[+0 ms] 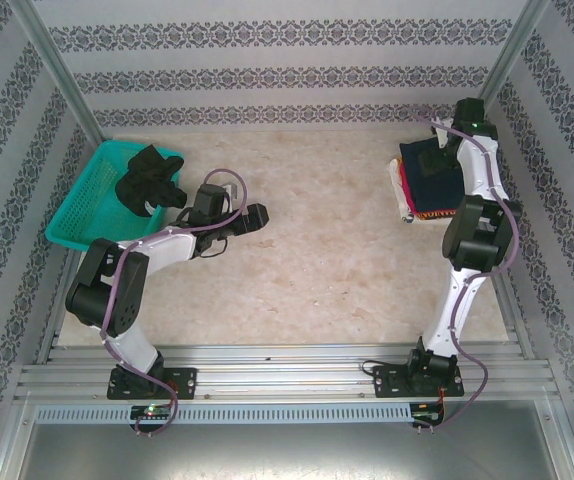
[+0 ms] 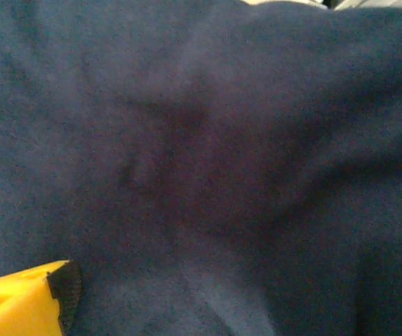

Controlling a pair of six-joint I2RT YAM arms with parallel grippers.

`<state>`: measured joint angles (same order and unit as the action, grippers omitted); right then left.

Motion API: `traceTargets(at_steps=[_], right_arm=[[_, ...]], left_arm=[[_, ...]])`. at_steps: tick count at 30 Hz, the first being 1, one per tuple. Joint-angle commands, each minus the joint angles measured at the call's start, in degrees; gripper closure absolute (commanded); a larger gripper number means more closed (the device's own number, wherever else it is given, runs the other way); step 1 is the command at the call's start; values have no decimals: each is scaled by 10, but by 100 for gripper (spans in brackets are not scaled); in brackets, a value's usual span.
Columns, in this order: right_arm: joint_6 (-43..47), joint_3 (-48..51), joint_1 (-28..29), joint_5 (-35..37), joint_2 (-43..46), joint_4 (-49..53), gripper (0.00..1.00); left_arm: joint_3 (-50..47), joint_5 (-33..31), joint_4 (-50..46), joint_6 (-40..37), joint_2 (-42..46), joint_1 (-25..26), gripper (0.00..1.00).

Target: Fold and stack the t-shirts

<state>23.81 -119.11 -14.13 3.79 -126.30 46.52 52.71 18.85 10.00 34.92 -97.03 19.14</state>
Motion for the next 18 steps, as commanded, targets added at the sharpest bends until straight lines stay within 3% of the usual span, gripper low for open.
traceTargets(at_steps=[1,5,9,13,18], right_arm=[[-28,28,-5,46,76,-40,10],[-65,100,-2,43,144,-84,10],[-133,167,3,-18,183,-118,11],[-207,240,5,-103,182,-174,11],[-251,259,1,-117,138,-184,10]], left_arm=[[-3,-5,28,-12,13,6,0],[-2,-3,33,-10,10,6,0],[2,0,41,-7,0,7,0],[14,9,45,-6,-13,11,0],[19,13,44,-8,-12,15,0]])
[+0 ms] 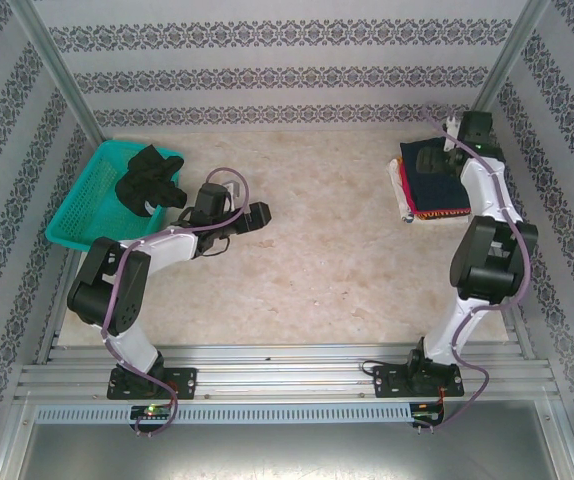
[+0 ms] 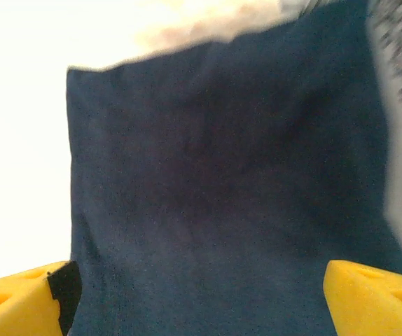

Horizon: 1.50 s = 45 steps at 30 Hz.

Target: Fold and stack the t-shirts

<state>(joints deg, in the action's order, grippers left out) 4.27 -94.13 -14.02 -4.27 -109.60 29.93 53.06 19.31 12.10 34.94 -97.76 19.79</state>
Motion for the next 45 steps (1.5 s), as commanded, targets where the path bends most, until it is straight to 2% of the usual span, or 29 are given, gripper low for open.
traceTargets(at_steps=[1,6,11,19,24,29,32,36,41,43,45], right_arm=[[-63,3,-2,-42,-40,-11,10],[-81,-15,-6,-88,-78,19,9],[-67,5,-5,-109,-36,-9,8],[-82,9,-6,-75,-2,-66,8],[-112,149,-1,-115,90,-197,7],[-145,308,7,-126,220,-300,2],[-139,413,23,-124,302,-358,2],[-85,526,80,-60,388,-411,2],[-98,614,95,-53,398,-484,2],[-93,657,100,-44,381,-568,2],[-86,687,108,-28,355,-646,2]], left_arm=[[15,8,23,-10,-3,9,0],[4,6,32,-4,1,10,0],[-4,5,37,-4,9,11,0],[-2,6,52,-6,2,11,0],[-18,-29,42,-36,34,9,0],[-29,-27,17,-55,81,-29,0],[-47,-55,-7,-77,116,-57,0],[-106,-131,-33,-112,184,-82,0],[-181,-255,-38,-218,274,-83,0],[-209,-309,-25,-275,299,-85,0],[-226,-313,-9,-309,315,-102,0]])
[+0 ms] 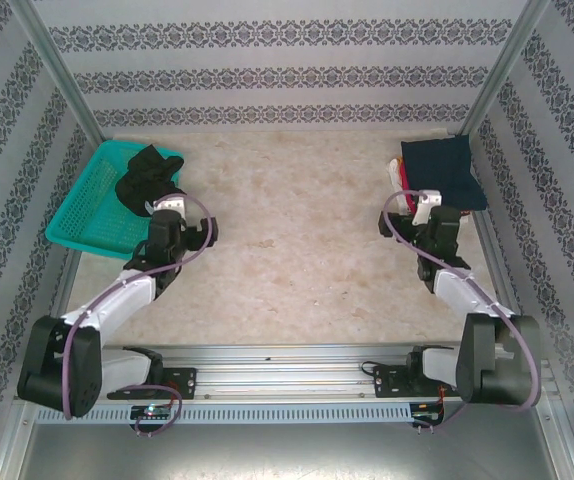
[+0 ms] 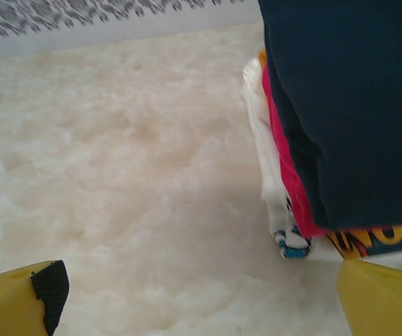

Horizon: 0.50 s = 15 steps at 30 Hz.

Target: Fold and stack the t-shirts

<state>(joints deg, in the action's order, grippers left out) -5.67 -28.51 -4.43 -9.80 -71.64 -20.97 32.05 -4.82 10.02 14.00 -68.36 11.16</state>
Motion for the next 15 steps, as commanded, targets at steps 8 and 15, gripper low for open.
traceTargets(at_steps=[8,15], right_arm=[[37,67,32,51,-113,-275,2],[63,70,55,68,-145,-305,2]], left_arm=[[-159,-40,288,-135,-7,-64,0],[-143,4,369,-193,-86,-83,0]])
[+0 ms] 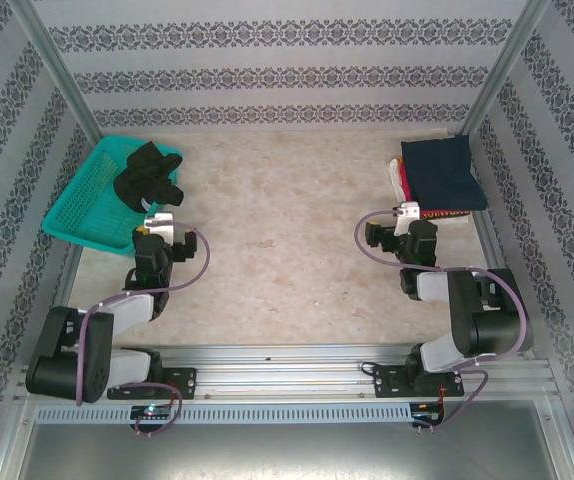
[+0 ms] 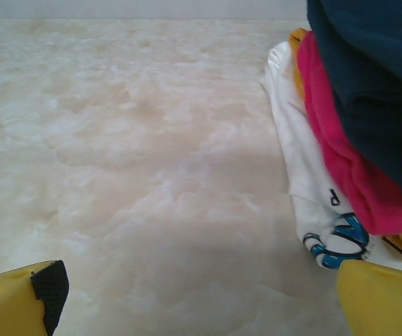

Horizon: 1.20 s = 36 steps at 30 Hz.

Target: Fold and stack the t-shirts

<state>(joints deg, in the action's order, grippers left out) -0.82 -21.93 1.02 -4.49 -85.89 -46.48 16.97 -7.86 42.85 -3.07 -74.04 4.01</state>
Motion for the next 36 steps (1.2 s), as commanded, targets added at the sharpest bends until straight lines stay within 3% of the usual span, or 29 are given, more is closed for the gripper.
traceTargets(at_steps=[1,4,6,8,9,12,14,19,36], right_arm=[[11,1,-3,11,-2,-43,2],[1,-2,-10,6,-5,-40,2],[0,-3,-11,5,-5,-39,2],[-2,-4,-13,4,-5,-39,2],[-3,-4,-14,4,-5,-38,2],[-5,-5,-15,4,-6,-38,2],[-4,-5,-15,4,-6,-38,2],[-6,-5,-15,7,-5,-37,2],[-9,-7,-15,15,-6,-34,2]], left_arm=[[29,43,-1,-20,-32,-14,0],[65,58,-37,-18,-57,-15,0],[63,67,-12,0,-70,-18,0],[45,91,56,-2,-93,-18,0],[44,83,61,3,-103,-18,0],[18,67,203,2,-185,-19,0],[47,44,93,25,-153,-22,0],[41,-12,132,46,-170,-27,0],[46,6,121,40,-169,-27,0]])
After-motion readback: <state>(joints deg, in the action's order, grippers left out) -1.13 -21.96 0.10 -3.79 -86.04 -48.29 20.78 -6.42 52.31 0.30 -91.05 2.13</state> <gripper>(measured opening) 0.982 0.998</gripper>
